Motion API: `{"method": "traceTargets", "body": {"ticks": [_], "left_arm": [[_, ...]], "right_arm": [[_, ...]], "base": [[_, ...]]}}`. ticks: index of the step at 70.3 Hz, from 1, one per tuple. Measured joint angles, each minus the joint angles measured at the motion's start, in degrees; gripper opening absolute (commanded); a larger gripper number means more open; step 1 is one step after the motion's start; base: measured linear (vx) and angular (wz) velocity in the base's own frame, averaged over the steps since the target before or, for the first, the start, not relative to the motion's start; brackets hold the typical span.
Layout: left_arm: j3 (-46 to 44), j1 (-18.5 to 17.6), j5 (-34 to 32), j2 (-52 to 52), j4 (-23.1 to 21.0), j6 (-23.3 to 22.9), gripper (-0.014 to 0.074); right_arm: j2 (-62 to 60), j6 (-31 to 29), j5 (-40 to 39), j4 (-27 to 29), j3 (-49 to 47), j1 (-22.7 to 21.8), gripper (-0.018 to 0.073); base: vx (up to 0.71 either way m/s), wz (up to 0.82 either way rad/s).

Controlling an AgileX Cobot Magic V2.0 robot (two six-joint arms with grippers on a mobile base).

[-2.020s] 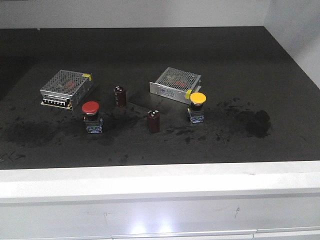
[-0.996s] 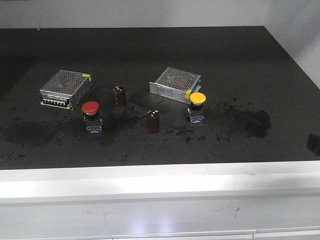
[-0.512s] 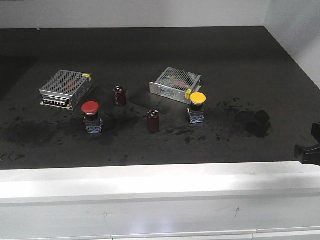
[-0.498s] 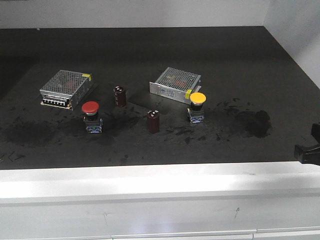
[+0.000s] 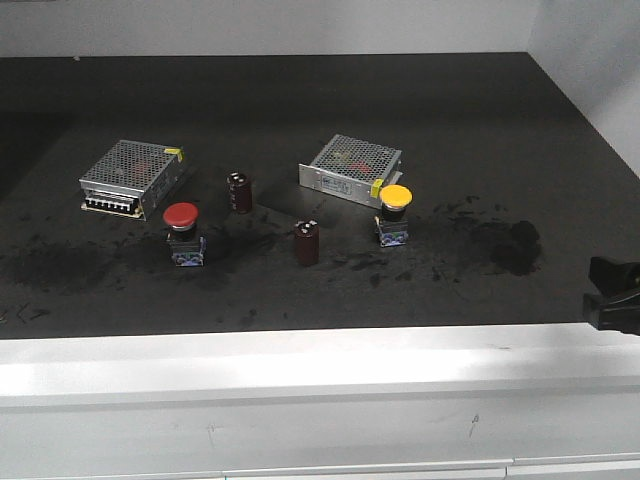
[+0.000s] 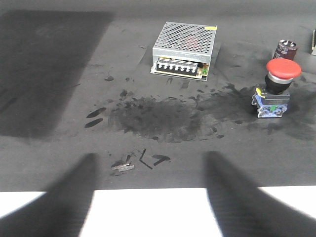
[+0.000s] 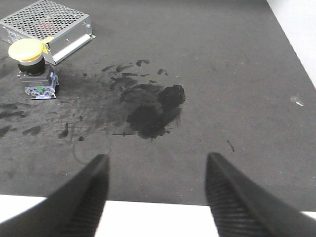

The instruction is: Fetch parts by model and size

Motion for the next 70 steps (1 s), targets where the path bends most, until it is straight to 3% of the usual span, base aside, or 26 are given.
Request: {"method": "traceTargets", "body": {"ticks": [19,45,70], "left_arm": [[-3.6,-1.7,2.7,2.0,-1.7,0.2,0.0590],[-23.0,-5.2,14.0,22.3,-4.4,0.2,0.0590],[-41.0,-13.6,18.4,42.3,-6.6,-2.8,0.0590]], "right_arm": [[0.0,0.1,0.2,0.0,0.0,0.0,0.0455],[0.0,0.1,0.7,0.0,0.0,0.0,0.0455],[0.0,0.1,0.8,0.0,0.0,0.0,0.0455]], "base": [[0.00,0.00],[0.00,0.00],[0.00,0.00]]}}
